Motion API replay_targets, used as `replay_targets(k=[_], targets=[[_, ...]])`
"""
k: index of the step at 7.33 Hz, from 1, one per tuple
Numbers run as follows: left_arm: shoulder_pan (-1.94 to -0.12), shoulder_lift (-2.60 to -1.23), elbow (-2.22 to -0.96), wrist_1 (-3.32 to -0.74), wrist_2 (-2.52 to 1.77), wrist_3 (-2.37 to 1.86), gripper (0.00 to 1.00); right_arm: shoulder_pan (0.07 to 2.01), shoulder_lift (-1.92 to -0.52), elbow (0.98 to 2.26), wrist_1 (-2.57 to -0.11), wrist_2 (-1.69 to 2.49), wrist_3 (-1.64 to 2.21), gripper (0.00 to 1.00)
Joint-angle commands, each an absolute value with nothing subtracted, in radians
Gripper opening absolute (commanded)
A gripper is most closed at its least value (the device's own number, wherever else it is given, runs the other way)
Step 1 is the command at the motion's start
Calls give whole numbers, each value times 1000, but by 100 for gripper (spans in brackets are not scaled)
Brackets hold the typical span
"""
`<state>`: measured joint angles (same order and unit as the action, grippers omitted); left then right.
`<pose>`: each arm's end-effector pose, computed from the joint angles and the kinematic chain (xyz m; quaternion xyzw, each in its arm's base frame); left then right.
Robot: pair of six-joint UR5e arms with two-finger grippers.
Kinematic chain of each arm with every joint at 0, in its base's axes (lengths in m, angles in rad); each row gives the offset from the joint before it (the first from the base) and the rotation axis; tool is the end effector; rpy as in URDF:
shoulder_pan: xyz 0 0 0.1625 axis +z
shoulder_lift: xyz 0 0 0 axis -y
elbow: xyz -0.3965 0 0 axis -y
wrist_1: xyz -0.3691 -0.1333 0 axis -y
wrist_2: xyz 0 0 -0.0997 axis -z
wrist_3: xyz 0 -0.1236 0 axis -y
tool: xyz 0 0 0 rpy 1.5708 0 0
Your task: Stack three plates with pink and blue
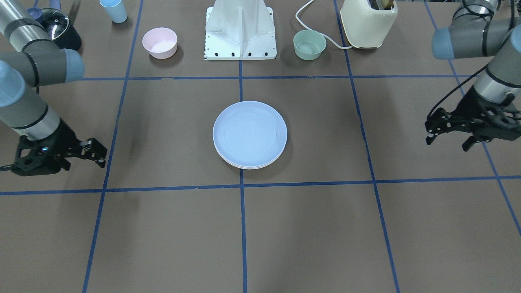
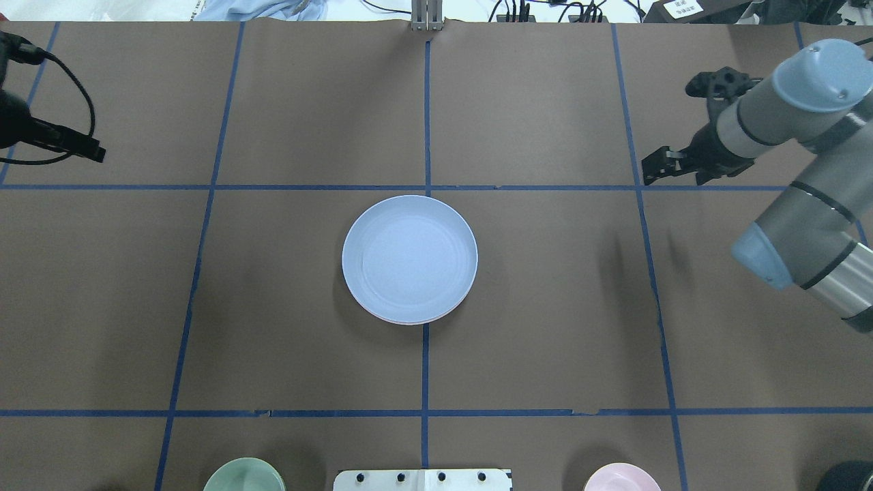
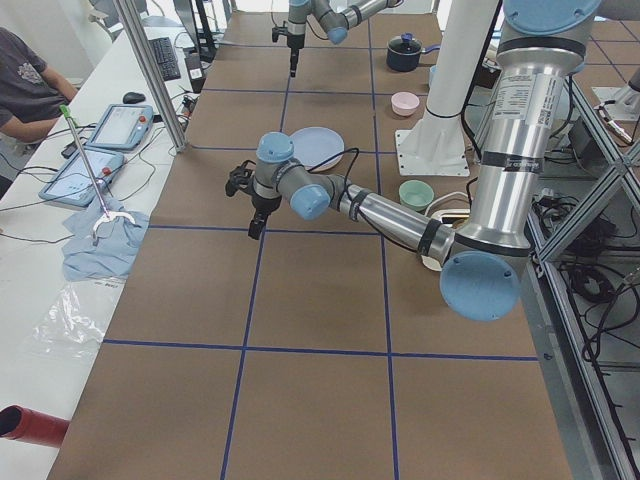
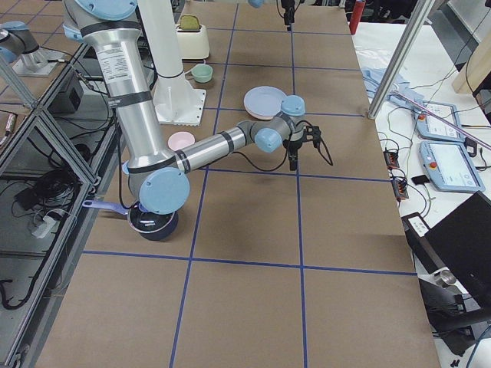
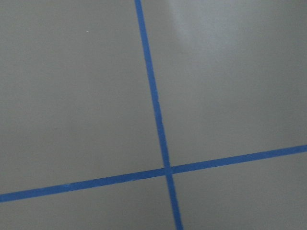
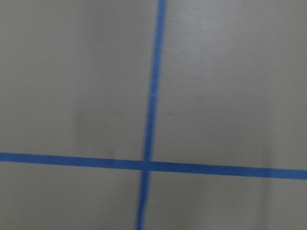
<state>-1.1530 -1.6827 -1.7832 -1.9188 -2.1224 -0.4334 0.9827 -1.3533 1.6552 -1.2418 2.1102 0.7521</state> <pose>0.1555 -0.5193 0.4592 0.1829 0.3652 0.0827 0.9090 -0.2643 -0.5221 0.4667 0.0771 -0.3842 -0.0073 0.9200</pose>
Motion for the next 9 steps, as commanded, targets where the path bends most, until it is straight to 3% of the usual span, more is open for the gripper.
replay_targets(k=[1,4,9], targets=[[-1312,-1606,-1784,-1844,-2125,-106,100,1144,-1501,1652,-1284,2131,368,100],[-1524,-1499,-1763,-1827,-2132,295,100,1383,-1607,1654,-1426,2314,-42,100],[-1523,-1477,-1647,-1879,-2158,258,100,1446,-1637,1614,-1428,2364,-63,100]])
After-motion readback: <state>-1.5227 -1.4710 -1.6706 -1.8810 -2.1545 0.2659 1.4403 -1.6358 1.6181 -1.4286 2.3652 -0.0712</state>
